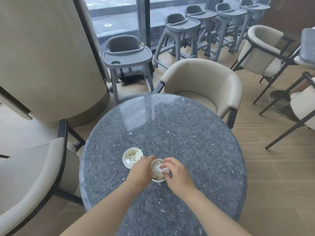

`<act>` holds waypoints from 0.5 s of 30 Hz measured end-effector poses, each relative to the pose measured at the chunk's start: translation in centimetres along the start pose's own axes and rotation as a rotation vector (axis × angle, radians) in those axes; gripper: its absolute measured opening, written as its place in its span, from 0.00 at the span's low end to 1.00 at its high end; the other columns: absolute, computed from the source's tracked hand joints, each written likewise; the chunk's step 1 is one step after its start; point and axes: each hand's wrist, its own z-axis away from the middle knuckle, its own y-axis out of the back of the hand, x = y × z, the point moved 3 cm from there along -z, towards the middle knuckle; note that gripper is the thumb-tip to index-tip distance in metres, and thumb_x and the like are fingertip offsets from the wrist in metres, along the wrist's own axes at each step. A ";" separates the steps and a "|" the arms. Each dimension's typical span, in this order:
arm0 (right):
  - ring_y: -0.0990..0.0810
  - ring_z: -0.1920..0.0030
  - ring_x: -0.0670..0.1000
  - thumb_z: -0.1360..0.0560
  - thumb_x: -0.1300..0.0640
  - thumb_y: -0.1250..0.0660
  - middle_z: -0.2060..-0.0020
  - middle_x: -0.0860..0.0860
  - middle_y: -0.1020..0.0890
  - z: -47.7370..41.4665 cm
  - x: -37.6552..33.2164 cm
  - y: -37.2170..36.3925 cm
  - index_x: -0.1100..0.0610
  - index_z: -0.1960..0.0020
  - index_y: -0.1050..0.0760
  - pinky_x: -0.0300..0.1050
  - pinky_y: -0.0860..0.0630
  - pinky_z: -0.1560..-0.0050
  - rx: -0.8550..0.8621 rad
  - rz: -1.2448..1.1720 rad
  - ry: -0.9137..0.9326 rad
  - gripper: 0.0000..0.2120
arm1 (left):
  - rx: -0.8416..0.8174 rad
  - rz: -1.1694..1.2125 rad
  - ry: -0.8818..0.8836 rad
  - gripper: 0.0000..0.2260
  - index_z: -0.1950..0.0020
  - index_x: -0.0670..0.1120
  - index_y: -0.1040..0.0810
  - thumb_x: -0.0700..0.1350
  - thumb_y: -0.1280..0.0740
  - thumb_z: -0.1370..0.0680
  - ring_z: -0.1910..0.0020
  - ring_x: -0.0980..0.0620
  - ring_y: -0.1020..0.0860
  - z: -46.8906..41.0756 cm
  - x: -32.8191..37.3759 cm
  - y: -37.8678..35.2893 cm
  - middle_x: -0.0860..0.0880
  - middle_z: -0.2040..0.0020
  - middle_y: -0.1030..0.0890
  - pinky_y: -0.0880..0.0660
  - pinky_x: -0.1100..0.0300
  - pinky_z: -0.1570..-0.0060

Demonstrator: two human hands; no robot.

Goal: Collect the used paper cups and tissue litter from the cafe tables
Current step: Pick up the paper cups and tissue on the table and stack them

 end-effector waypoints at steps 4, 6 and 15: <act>0.33 0.34 0.44 0.26 0.68 0.43 0.33 0.45 0.30 -0.6 -0.5 0.3 0.56 0.38 0.26 0.32 0.37 0.36 -0.038 -0.016 0.068 0.19 | 0.072 0.084 0.015 0.21 0.32 0.48 0.33 0.37 0.41 0.24 0.42 0.48 0.26 -0.6 0.3 0.5 0.47 0.36 0.28 0.31 0.58 0.44; 0.35 0.32 0.44 0.28 0.73 0.45 0.31 0.44 0.33 -0.8 -0.4 0.3 0.55 0.37 0.27 0.35 0.37 0.35 -0.073 -0.021 0.056 0.25 | 0.080 0.066 -0.009 0.21 0.31 0.48 0.34 0.37 0.40 0.24 0.41 0.48 0.26 -0.7 0.4 0.8 0.48 0.34 0.31 0.31 0.59 0.44; 0.24 0.53 0.50 0.26 0.66 0.36 0.53 0.49 0.24 -2.5 -0.4 0.0 0.58 0.53 0.22 0.39 0.28 0.57 0.041 0.003 0.081 0.07 | 0.204 -0.047 -0.014 0.15 0.38 0.53 0.29 0.44 0.38 0.24 0.43 0.53 0.28 1.2 -0.9 2.2 0.56 0.36 0.31 0.21 0.50 0.59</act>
